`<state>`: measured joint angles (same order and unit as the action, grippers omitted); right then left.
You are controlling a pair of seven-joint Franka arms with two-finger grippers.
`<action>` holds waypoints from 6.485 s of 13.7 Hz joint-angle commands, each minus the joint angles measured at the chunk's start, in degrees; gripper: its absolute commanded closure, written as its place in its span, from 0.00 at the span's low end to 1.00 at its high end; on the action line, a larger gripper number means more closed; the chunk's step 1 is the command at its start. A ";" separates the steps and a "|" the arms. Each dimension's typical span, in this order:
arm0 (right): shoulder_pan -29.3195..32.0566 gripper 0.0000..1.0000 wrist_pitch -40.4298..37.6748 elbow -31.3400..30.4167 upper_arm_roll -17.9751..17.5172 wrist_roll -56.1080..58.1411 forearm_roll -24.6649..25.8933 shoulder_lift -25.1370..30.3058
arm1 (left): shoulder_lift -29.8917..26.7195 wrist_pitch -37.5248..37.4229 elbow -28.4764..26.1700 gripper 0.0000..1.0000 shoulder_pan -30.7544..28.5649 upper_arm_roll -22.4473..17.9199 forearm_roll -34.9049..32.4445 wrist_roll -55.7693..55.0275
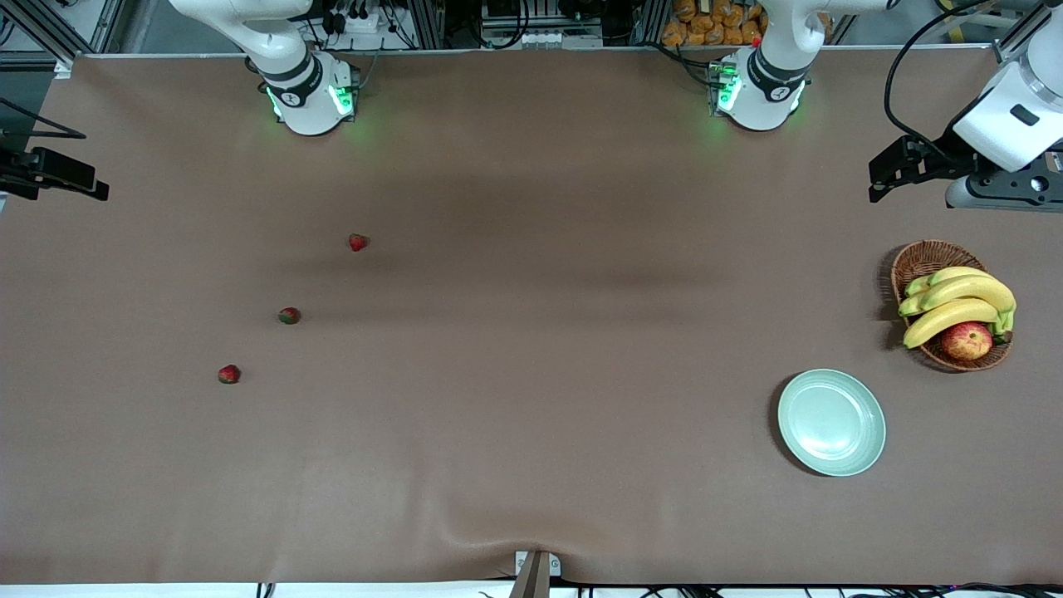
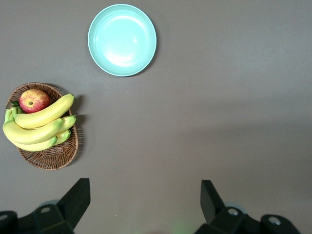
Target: Collect all strawberries into plate
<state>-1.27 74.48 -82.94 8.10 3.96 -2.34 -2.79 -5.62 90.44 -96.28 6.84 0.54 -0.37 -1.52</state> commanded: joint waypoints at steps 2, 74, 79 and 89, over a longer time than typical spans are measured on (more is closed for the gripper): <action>0.66 0.00 -1.44 0.77 -0.63 -0.27 0.67 0.42 | -0.45 -0.88 0.48 0.00 -0.51 0.42 0.90 0.11; -34.32 0.63 70.27 -7.14 -11.53 -18.29 -19.28 -40.53 | 33.74 19.60 9.00 0.00 14.08 4.03 10.13 -36.01; -34.68 0.08 71.59 -7.23 -11.52 -18.29 -19.20 -41.85 | 38.39 21.26 12.15 0.00 16.27 3.94 9.86 -38.02; -20.02 0.00 56.67 -11.87 -11.00 -14.96 -17.62 -30.27 | 49.72 39.81 17.51 0.00 25.32 1.49 8.64 -52.16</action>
<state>-26.00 134.58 -89.95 -2.09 -13.15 -20.35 -38.30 41.05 129.36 -83.28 29.79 3.96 8.85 -49.64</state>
